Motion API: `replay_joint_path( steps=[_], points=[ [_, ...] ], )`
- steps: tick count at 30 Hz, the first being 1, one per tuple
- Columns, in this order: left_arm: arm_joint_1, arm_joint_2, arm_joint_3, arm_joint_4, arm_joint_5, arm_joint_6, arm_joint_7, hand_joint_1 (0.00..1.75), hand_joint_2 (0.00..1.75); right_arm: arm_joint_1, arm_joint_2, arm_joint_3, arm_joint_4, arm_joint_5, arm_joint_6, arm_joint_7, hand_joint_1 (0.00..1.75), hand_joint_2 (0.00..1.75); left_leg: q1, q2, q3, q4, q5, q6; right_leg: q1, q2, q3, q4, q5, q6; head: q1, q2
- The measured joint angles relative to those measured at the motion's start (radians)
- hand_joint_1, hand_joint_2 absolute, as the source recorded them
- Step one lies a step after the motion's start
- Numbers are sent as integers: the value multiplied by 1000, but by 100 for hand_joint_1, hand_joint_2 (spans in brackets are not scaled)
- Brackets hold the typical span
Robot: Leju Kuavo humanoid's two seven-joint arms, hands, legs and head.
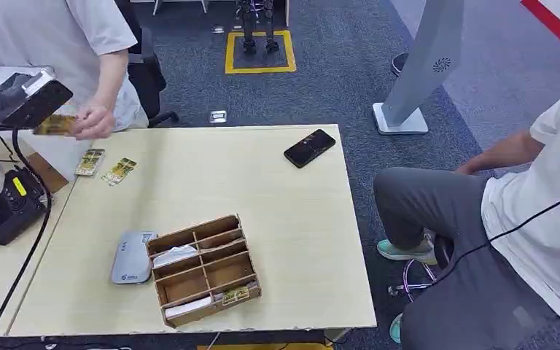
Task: Pass the card to the sensor for recognition and then transmit it.
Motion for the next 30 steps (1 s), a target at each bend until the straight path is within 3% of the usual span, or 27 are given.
replay_joint_path(
  steps=[12, 15, 18, 20, 22, 23, 26, 30],
  points=[
    [54, 12, 44, -9, 13, 20, -18, 0, 175, 1, 0, 0, 0, 0, -1, 0, 0, 0, 0, -1, 0, 0, 0, 0, 0, -1, 0, 0, 0, 0, 0, 0],
    [100, 20, 63, -34, 42, 87, -57, 0, 175, 0, 0, 0, 0, -2, -3, -8, 0, 0, 0, 1, 0, -1, 0, 0, -1, 2, 0, 1, 0, 0, 0, 0],
    [248, 27, 134, -117, 111, 259, -166, 0, 175, 4, 2, 0, 0, -4, -7, -14, 0, 0, -2, 6, 2, -3, -1, 0, -2, 7, 0, 1, 0, 0, 0, 0],
    [410, 19, 216, -211, 168, 386, -314, 0, 175, 8, 3, 0, 0, -6, -9, -14, 0, 0, -3, 10, 5, -4, -3, -2, -4, 12, -1, 1, -2, -1, 0, 0],
    [546, -16, 333, -302, 227, 435, -490, 0, 175, 16, 3, -1, 0, -6, -10, -14, 0, 0, -3, 11, 4, -4, -5, -2, -3, 12, -2, 0, -4, -2, -1, 0],
    [599, -31, 385, -338, 247, 439, -537, 0, 175, 20, 3, -1, 0, -6, -10, -14, 0, 0, -3, 10, 3, -4, -5, -1, -3, 11, -2, 0, -5, -1, -1, 0],
    [698, -61, 487, -409, 264, 441, -549, 0, 175, 22, 3, -2, 0, -8, -11, -10, 0, 0, -3, 7, 1, -4, -5, -1, -3, 8, -2, 0, -5, -1, 0, 0],
    [834, -136, 643, -468, 426, 442, -606, 0, 175, 26, 4, -15, 0, -24, -23, -12, 0, 0, -3, 9, 3, -5, -5, -1, -3, 9, -2, 0, -5, -1, -1, 0]
  ],
)
